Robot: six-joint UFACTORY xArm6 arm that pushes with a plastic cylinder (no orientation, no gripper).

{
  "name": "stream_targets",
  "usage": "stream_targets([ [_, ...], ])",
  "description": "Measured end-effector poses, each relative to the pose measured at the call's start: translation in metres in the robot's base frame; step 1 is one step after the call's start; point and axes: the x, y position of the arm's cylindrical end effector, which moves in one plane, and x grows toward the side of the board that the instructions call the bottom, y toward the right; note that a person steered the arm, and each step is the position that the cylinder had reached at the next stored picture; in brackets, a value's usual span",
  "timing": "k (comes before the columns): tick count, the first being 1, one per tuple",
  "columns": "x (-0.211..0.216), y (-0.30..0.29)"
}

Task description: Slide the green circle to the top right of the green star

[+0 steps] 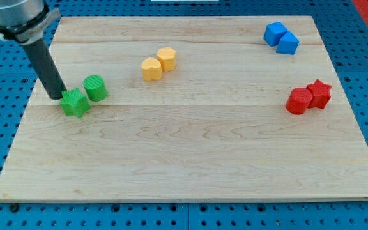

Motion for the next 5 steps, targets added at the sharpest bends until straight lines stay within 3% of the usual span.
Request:
stream_targets([
  [3, 0.014, 0.031],
  [5, -0.055, -0.002],
])
